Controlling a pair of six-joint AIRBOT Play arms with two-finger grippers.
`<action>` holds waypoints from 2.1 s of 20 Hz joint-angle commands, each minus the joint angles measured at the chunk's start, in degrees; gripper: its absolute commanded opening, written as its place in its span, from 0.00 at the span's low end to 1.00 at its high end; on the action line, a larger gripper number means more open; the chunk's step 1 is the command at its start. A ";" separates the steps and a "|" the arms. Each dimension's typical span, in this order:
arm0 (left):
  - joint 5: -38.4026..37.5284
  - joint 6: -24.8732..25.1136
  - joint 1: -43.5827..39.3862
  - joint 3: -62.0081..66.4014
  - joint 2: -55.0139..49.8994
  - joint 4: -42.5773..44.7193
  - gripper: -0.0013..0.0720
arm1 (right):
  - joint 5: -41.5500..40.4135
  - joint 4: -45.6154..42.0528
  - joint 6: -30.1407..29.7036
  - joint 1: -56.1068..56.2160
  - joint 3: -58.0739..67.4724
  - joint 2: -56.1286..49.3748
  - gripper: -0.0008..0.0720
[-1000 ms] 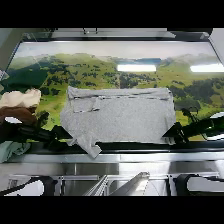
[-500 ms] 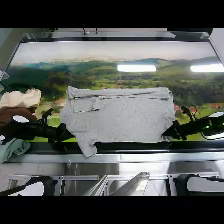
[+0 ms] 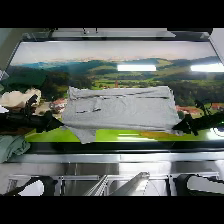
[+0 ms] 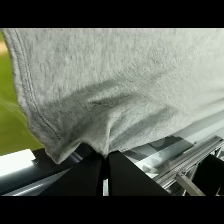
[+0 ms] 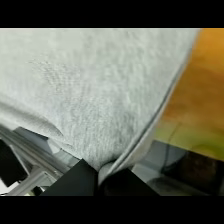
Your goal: Fold the shirts.
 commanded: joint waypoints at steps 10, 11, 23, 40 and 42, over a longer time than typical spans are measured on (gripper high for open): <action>2.84 -0.35 -7.58 31.47 -19.50 -7.32 0.05 | -8.07 16.41 -2.75 9.29 28.17 -15.54 0.03; 2.73 -0.66 -7.91 34.67 -22.80 -7.28 0.05 | -9.05 16.37 -2.75 10.05 30.88 -18.16 0.03; -6.60 -6.47 -8.94 56.59 -43.50 -6.91 0.41 | -6.43 8.94 -4.44 6.75 43.58 -28.09 0.80; -17.88 -12.70 -21.42 72.76 -42.71 -7.32 0.01 | 1.18 14.29 -1.11 13.29 50.95 -36.50 0.03; -11.76 -11.89 -28.39 70.01 -42.73 -6.69 0.02 | 3.41 14.71 -0.50 13.38 52.17 -33.46 0.03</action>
